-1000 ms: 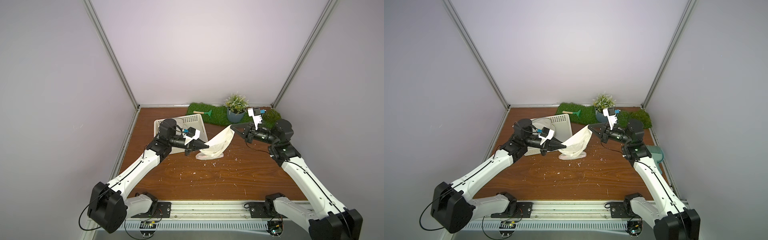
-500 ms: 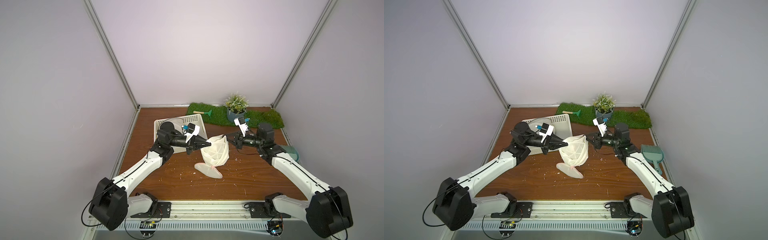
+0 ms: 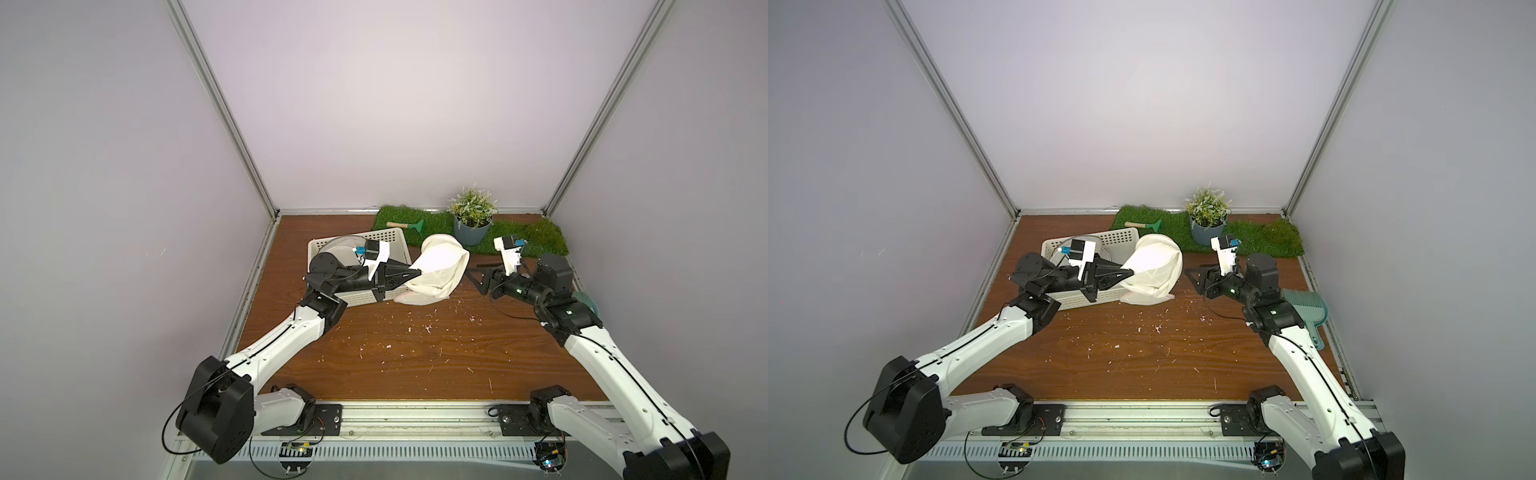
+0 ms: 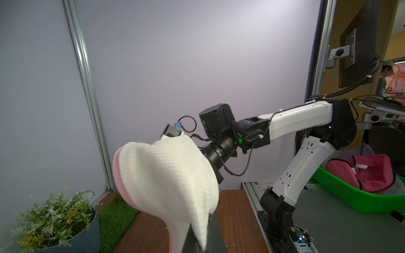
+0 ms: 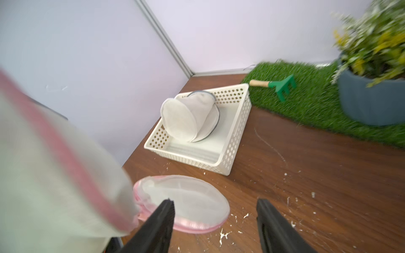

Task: Turn the laundry bag inside out
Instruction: Turn over the laundry bag.

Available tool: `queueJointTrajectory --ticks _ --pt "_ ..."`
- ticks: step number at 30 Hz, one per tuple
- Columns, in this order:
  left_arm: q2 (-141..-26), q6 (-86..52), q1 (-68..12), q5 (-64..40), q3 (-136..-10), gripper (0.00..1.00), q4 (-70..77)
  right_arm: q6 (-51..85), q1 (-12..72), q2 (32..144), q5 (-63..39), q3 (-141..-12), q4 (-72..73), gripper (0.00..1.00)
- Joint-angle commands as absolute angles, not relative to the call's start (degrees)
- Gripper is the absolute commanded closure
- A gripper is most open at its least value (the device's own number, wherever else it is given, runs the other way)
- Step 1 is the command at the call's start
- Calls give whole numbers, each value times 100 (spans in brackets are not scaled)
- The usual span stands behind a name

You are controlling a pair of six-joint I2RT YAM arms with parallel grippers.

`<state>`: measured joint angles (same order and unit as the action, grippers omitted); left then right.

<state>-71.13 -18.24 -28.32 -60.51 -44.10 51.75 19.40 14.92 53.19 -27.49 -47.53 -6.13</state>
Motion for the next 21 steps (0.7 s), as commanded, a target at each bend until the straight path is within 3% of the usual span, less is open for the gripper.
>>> queueJointTrajectory --ticks 1,5,8,15,21 --pt "-7194 -2127 -2787 -5687 -4402 100 5432 1785 1477 4963 -2106 -5062 -1142 38" --pt "-7267 -2221 -2788 -5607 -4425 100 5440 1565 1779 4446 -3152 -4843 -315 47" --pt "-7344 -2310 -2794 -5613 -4479 100 5437 860 2187 4319 -2928 -4903 -86 44" --pt "-7409 -2329 -2787 -5484 -4672 100 4901 24 2676 5396 -3614 -5415 278 53" --pt "-7321 -2042 -2795 -5408 -4839 100 4203 -177 2981 5967 -3471 -5526 711 66"
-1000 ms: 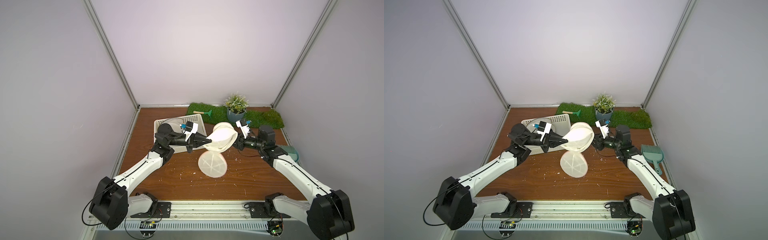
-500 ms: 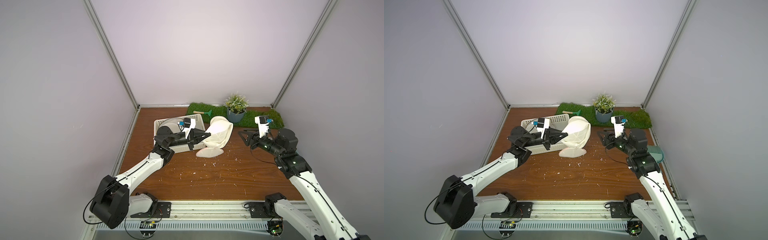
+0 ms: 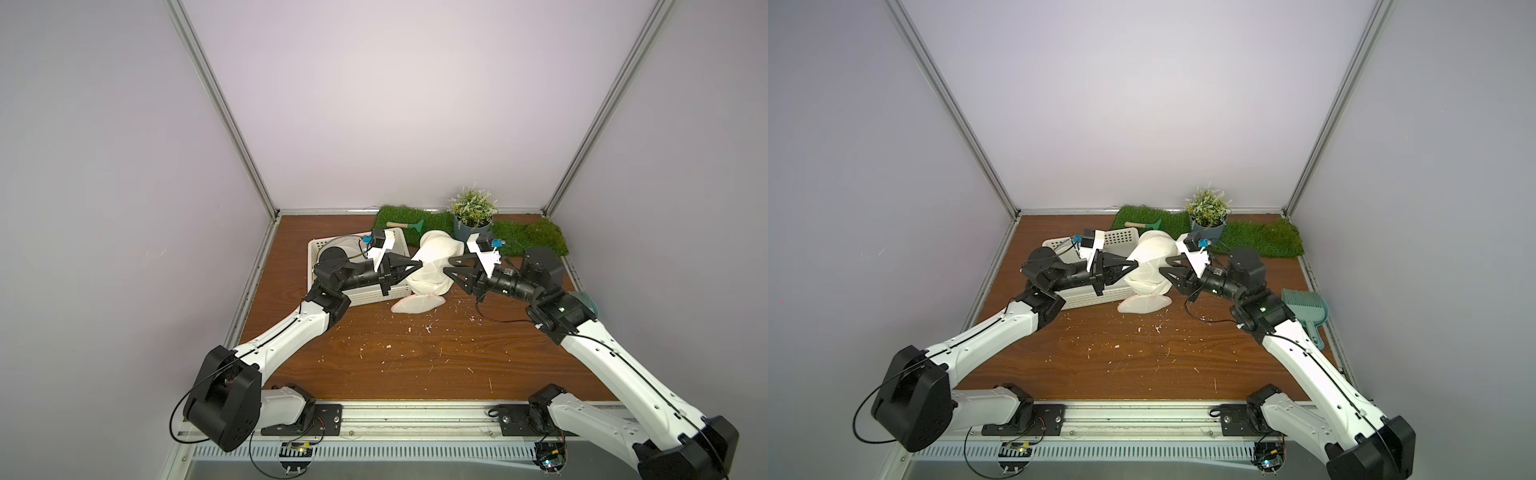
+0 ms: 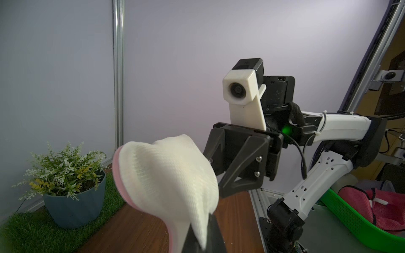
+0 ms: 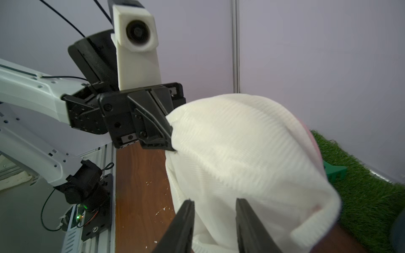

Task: Turn the laundry bag inside out
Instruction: Turn over the laundry bag.

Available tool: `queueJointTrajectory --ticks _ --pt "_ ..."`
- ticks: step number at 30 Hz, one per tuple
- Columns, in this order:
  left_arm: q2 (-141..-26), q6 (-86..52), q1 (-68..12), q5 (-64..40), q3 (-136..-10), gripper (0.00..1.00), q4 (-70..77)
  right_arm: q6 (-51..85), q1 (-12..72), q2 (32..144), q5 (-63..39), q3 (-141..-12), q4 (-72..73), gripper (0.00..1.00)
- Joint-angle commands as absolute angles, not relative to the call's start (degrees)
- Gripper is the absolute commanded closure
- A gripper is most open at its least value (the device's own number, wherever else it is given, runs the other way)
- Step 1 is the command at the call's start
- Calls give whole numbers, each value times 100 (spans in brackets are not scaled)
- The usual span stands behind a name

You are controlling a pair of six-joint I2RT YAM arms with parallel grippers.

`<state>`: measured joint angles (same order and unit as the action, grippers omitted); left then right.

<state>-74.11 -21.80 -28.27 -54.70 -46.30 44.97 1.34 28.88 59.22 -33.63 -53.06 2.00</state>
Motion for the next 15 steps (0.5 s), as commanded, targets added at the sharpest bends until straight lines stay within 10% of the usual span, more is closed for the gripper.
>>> queueJointTrajectory --ticks 1,15 --pt "-7321 -2036 -2799 -5417 -4852 100 4165 -220 3006 6017 -3374 -5541 762 66" --pt "-7411 -899 -2798 -5758 -5538 100 2342 -962 3040 6038 -2425 -5678 922 50"
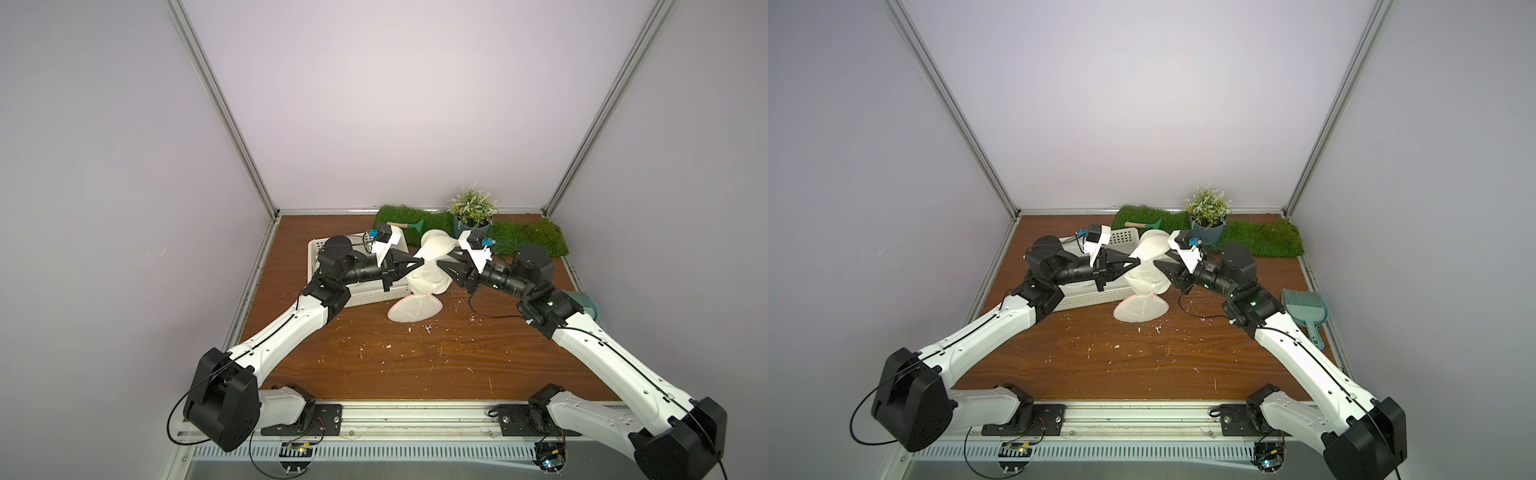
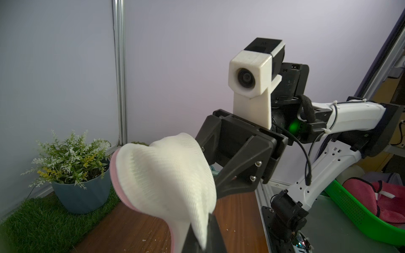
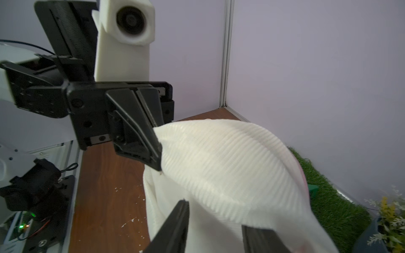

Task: Turn the laundry bag inside out
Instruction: Turn over the laundry bag.

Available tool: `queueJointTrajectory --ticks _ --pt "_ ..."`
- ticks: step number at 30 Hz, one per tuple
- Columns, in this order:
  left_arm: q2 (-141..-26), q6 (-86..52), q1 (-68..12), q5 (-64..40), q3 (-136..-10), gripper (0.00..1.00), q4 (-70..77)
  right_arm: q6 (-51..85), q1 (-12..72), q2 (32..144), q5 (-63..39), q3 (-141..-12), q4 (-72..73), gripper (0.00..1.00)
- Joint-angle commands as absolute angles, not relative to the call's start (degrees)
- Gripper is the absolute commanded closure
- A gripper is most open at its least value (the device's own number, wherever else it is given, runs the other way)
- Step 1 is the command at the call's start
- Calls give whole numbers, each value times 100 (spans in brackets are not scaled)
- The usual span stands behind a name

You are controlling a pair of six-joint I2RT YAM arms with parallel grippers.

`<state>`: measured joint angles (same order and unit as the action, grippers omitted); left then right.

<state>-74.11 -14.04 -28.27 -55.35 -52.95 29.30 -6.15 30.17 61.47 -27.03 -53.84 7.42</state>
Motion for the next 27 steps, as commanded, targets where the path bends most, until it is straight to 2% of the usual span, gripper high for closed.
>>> queueJointTrajectory --ticks 1,13,17,27 --pt "-7425 -807 -2795 -5809 -5590 100 2195 -1038 3041 6038 -2402 -5688 860 49" --pt "-7699 377 -2785 -6795 -6060 100 698 -1887 3033 6135 -2685 -5810 -139 32" --pt "-7760 701 -2781 -7175 -6171 100 388 -2010 3032 6144 -2794 -5805 -479 28" --pt "-7899 2328 -2779 -7437 -6762 100 -1567 -2217 3023 6094 -2967 -5817 -1248 21"
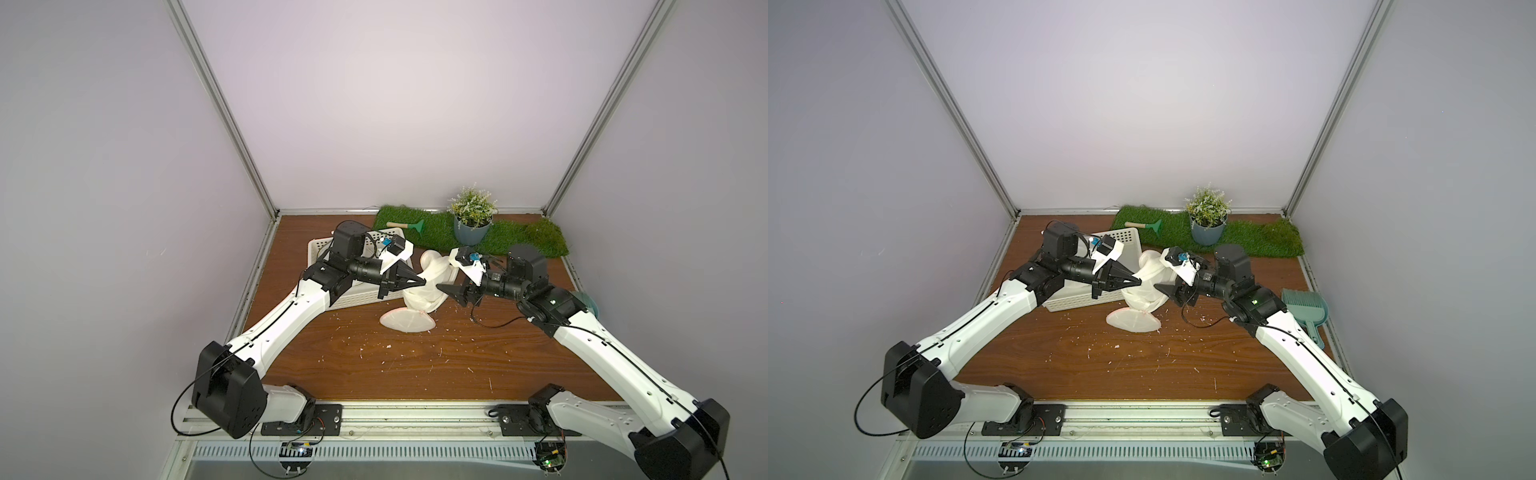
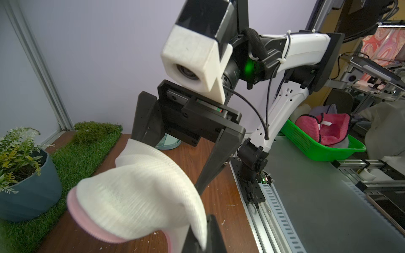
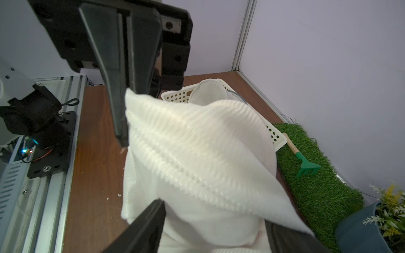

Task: Turn the laundry bag inside out
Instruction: Turn over the laundry bag.

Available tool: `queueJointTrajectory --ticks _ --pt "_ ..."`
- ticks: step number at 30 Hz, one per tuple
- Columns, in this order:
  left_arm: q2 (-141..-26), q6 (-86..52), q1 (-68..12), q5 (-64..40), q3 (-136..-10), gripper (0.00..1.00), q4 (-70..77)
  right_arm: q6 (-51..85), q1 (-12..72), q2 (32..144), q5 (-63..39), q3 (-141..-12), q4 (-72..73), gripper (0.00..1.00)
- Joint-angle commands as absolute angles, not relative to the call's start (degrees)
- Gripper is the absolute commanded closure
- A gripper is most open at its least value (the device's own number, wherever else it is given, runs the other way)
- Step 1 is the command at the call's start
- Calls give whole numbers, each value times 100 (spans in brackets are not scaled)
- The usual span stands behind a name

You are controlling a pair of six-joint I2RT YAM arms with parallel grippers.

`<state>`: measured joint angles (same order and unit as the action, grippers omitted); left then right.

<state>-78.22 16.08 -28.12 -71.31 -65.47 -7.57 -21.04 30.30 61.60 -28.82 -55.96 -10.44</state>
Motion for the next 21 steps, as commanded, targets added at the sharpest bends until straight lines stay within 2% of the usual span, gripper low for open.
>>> queueJointTrajectory --ticks 1,7,12,21 --pt "-7922 2471 -2781 -7442 -6823 100 -1761 -2203 3016 6066 -2966 -5786 -1252 20" --pt "-7963 2788 -2777 -7416 -6917 100 -2101 -2005 2953 6080 -3808 -5785 -1450 23" --pt "-7954 2520 -2782 -7348 -6875 100 -1720 -1717 2936 6035 -4743 -5617 -1248 35" --pt "-7786 1460 -2628 -7437 -6464 100 -259 -1481 2787 5751 -5058 -5169 -1048 51"
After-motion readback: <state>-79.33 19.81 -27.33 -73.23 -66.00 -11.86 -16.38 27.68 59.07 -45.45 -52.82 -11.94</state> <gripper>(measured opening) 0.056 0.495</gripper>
